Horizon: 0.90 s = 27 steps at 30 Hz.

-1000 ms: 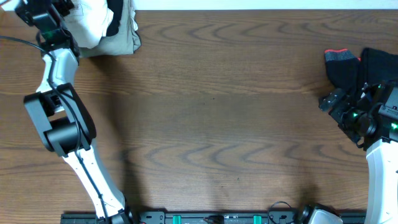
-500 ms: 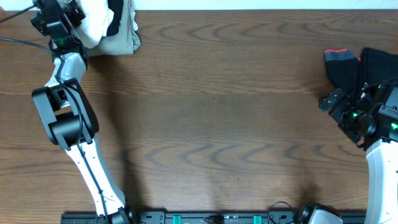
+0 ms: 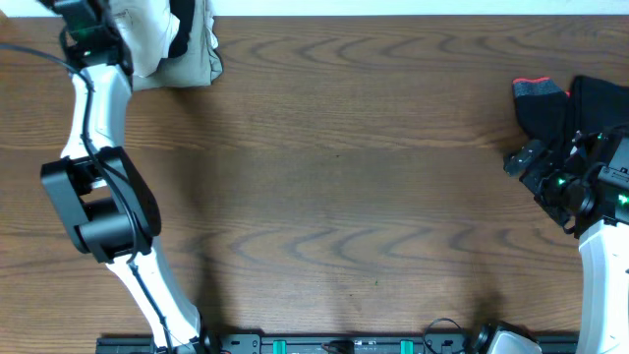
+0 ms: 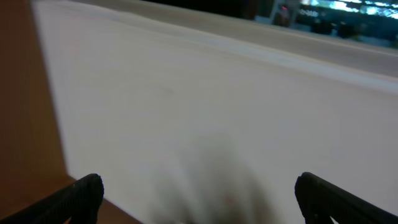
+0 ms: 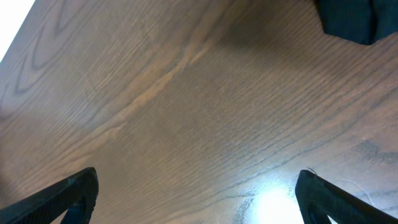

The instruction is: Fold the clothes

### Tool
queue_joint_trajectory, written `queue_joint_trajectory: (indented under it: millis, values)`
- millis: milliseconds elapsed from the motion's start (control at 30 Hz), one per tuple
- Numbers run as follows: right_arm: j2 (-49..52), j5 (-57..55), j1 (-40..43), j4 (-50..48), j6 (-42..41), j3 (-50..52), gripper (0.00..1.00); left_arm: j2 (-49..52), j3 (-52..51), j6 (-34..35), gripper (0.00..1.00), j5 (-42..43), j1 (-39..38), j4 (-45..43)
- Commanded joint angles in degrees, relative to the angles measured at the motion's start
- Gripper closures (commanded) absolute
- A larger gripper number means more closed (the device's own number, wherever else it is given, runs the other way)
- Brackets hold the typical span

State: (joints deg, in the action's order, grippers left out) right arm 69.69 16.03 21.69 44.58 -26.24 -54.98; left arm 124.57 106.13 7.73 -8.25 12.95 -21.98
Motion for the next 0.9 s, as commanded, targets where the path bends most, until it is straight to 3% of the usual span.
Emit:
queue_joint_trajectory:
  millis: [0,533,700,867]
  values:
    - [-0.04,-0.17,0.63,0.04,0.61,-0.5,0.01,1.84,0.31,0.72,0.0,0.31,-2.45,2.03]
    - [-0.04,-0.17,0.63,0.04,0.61,-0.5,0.01,13.46,0.28,0.7,0.0,-0.83,-3.26,0.09]
    - [-0.04,-0.15,0.63,0.04,0.61,-0.5,0.01,11.72,0.31,0.68,0.0,-0.81,-3.61,-4.15]
    - [-0.04,-0.17,0.63,0.04,0.61,-0.5,0.01,3.54,0.31,0.74,0.01,-0.79,-5.05,-6.03]
